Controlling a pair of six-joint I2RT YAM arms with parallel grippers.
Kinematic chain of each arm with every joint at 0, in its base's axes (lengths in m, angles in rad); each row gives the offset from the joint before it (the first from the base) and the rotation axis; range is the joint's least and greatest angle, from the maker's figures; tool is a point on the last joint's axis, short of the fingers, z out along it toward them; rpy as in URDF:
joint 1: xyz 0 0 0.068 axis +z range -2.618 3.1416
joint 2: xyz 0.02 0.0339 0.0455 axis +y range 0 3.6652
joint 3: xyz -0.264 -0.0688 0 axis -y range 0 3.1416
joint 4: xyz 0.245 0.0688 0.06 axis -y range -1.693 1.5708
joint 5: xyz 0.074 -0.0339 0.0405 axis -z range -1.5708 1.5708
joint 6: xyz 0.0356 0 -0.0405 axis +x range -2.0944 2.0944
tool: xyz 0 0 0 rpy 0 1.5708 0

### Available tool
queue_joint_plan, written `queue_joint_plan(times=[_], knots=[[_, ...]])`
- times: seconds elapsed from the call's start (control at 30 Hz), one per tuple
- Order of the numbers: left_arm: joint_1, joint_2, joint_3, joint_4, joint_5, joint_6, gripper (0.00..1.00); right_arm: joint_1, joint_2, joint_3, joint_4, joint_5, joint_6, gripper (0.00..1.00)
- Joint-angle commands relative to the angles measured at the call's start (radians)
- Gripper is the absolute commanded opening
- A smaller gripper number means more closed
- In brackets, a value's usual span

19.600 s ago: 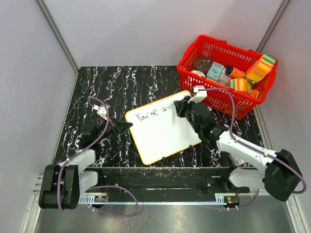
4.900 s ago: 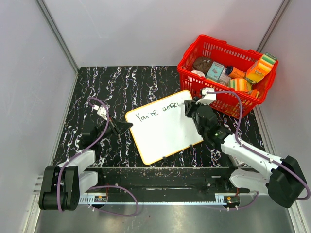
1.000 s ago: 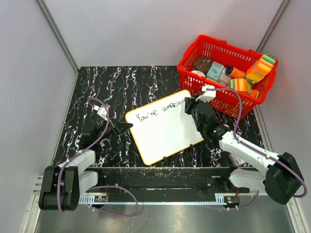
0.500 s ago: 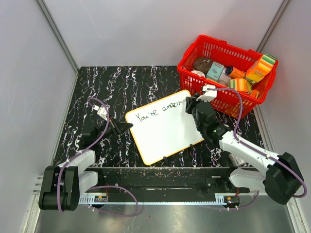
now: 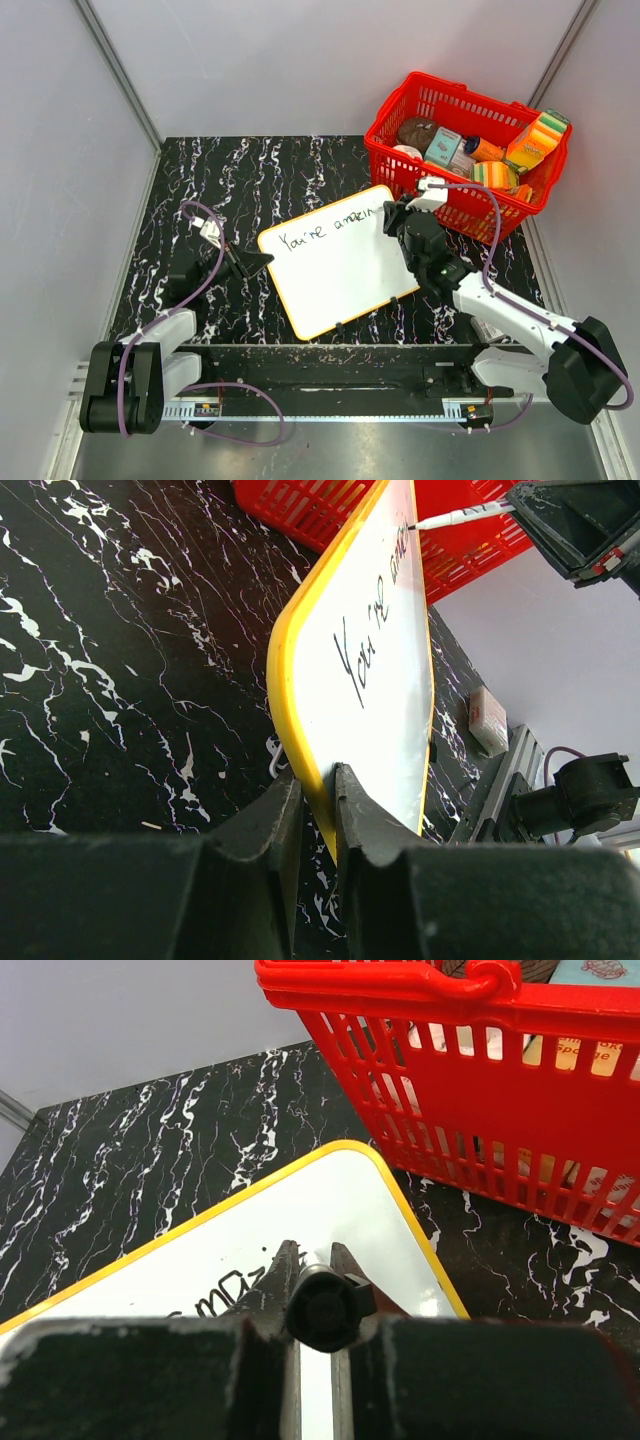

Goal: Write a sentence on the whiteboard

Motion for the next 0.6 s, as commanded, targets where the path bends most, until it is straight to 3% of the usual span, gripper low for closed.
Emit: queue_joint_plan(times=[0.0, 0.57], knots=[[-0.005, -0.011, -0.008, 0.027, 0.0, 0.072, 0.0, -0.009, -0.035, -0.024, -0.027, -0.011, 0.008, 0.0], [-0.005, -0.009, -0.008, 0.029, 0.001, 0.072, 0.0, -0.009, -0.097, 0.008, -0.014, -0.016, -0.019, 0.0]])
